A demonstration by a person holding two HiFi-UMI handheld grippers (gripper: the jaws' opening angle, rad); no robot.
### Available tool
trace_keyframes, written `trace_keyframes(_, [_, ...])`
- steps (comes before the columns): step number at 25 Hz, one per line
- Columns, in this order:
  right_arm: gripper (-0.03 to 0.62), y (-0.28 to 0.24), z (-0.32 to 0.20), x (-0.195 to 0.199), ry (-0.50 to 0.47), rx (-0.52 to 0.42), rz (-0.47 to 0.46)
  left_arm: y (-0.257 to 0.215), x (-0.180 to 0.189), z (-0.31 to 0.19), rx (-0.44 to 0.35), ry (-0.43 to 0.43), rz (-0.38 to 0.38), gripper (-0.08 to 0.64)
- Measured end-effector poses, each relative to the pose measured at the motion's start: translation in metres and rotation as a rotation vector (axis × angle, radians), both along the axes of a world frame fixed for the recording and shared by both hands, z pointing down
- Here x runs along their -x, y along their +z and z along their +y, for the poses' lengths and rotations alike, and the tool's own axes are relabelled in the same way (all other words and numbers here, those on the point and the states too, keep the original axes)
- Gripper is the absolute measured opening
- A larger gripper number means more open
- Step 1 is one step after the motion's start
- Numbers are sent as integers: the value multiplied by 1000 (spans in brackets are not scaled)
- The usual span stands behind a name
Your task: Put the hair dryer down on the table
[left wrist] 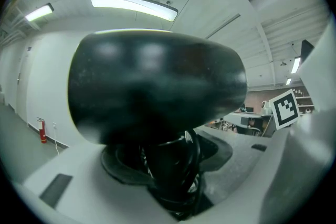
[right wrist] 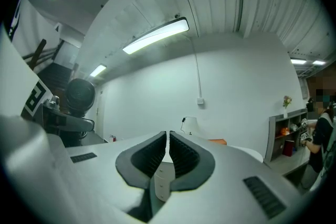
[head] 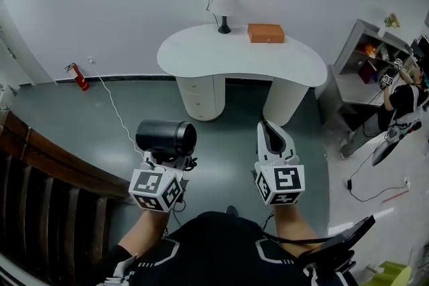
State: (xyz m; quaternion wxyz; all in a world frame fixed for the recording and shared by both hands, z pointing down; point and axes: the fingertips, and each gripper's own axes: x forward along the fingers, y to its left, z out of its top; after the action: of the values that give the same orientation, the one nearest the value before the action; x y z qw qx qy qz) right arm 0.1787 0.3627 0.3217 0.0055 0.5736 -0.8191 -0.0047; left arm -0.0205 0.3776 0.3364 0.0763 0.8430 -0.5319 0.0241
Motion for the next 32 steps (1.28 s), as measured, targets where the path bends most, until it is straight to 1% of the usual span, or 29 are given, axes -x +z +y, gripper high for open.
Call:
trace_keyframes(6, [28, 3, -32, -26, -34, 1, -16, -1, -31, -35, 2, -13, -27, 230])
trace_keyframes(12, [28, 9, -54, -56, -48, 0, -27, 0, -57, -55, 2, -34, -59, 230])
trace_keyframes(19, [28, 18, -76, -57, -61, 15, -45, 5, -60, -73, 13, -42, -93, 230])
trace_keyframes(25, [28, 22, -100, -58, -45, 10, -33, 13, -62, -103, 11, -25, -71, 230])
trace_keyframes(29, [28, 21, -123, -48, -40, 5, -16, 15, -54, -133, 3, -25, -71, 230])
trace_keyframes(32, [28, 14, -146, -41, -37, -7, 0, 13, -46, -160, 2, -21, -53, 230])
